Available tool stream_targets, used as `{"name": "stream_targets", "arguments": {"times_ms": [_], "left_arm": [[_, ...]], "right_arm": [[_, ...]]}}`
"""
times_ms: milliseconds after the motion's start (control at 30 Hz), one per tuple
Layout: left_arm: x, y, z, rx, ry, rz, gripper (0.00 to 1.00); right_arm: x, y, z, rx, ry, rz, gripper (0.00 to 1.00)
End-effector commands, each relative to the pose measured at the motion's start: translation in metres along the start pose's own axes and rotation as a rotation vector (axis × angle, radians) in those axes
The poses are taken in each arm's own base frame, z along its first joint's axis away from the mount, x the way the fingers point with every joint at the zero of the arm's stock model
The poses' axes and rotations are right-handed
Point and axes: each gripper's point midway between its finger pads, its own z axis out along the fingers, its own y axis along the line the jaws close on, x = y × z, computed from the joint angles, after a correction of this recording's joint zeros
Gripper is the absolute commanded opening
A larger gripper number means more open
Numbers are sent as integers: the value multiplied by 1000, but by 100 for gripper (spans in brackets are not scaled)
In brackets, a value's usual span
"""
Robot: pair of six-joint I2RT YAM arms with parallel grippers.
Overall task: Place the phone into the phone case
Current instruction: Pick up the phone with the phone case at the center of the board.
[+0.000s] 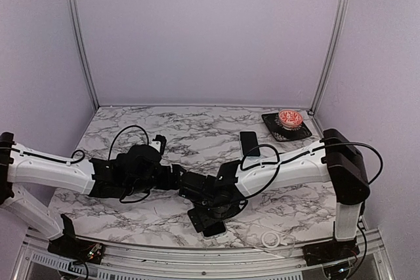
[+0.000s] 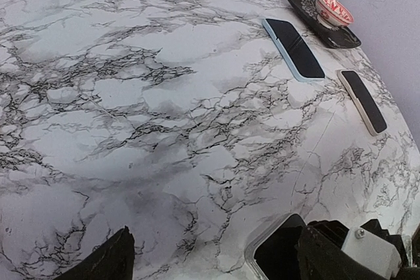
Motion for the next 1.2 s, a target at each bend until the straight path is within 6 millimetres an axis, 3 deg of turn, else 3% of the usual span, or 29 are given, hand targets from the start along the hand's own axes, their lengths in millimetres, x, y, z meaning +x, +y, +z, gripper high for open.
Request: {"name": "stream_targets", "arguments": {"times_ms": [0,267,500,733,867,933,1033,1167], "left_arm": [[-4,-6,6,7,43,55,87],[-9,-2,8,-5,36,53,88],[-3,8,11,-31,51,42,88],[-2,11,14,-33,59,40,88],[-2,12,15,-37,64,41,88],[-1,13,15,-40,67,42,88],[1,16,16,-48,70,45,88],[4,18,18,-45,87,25,88]], "right_arm": [[13,-9,0,71,47,20,98],[23,2,6,34,92,-6,98],[26,8,22,21,119,-52,89],[25,11,20,12,119,-49,98],[28,9,20,18,125,-38,99],[31,0,21,58,129,-37,94],[29,-8,21,102,114,-37,76],[22,-8,18,102,80,-41,67]]}}
